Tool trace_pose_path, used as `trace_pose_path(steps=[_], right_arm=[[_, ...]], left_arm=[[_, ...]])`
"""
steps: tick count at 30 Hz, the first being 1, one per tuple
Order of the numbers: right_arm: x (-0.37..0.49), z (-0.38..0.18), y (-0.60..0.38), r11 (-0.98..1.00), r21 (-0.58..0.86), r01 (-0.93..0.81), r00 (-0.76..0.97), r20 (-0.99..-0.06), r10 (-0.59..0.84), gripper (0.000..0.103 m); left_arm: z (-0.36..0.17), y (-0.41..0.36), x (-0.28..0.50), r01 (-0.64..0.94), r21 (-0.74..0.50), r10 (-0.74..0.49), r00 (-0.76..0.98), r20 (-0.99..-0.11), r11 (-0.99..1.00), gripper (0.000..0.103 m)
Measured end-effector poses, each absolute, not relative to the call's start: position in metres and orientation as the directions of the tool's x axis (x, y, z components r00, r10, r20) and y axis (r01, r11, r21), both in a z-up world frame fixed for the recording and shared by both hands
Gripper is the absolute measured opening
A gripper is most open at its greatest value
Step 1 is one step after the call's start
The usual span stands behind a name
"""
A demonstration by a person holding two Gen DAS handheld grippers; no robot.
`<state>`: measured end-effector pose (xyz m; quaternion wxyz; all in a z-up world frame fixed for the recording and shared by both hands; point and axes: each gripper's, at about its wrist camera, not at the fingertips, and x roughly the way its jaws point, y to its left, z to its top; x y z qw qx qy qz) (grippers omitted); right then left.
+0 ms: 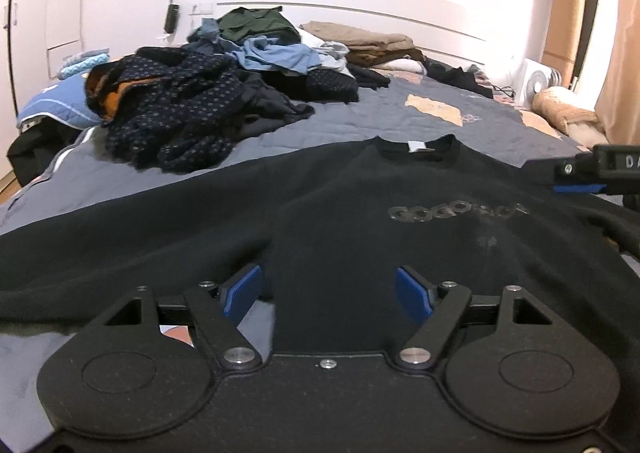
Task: Fold clothes
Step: 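Grasp the sweatshirt sleeve cuff with the left gripper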
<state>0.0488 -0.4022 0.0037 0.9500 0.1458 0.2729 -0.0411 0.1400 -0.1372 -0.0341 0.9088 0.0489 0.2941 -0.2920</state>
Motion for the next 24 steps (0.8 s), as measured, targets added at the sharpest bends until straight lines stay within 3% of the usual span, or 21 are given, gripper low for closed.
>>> trace_pose_path(steps=[5, 12, 19, 24], right_arm=[[0.055, 0.0, -0.382, 0.958, 0.254, 0.13, 0.844, -0.536, 0.028, 0.084], [0.06, -0.006, -0.358, 0.962, 0.259, 0.084, 0.84, -0.537, 0.072, 0.084], [0.068, -0.011, -0.339, 0.964, 0.261, 0.046, 0.834, -0.542, 0.107, 0.084], [0.07, -0.015, -0.33, 0.965, 0.258, 0.037, 0.827, -0.55, 0.116, 0.084]], left_arm=[[-0.03, -0.095, 0.155, 0.446, -0.158, -0.455, 0.707, -0.542, 0.881, 0.075], [-0.033, 0.019, 0.199, 0.071, -0.362, -0.267, 0.806, -0.528, 0.93, 0.075], [-0.044, 0.142, 0.232, -0.316, -0.494, -0.032, 0.817, -0.575, 0.81, 0.075], [-0.059, 0.198, 0.234, -0.435, -0.569, 0.0, 0.794, -0.608, 0.698, 0.075]])
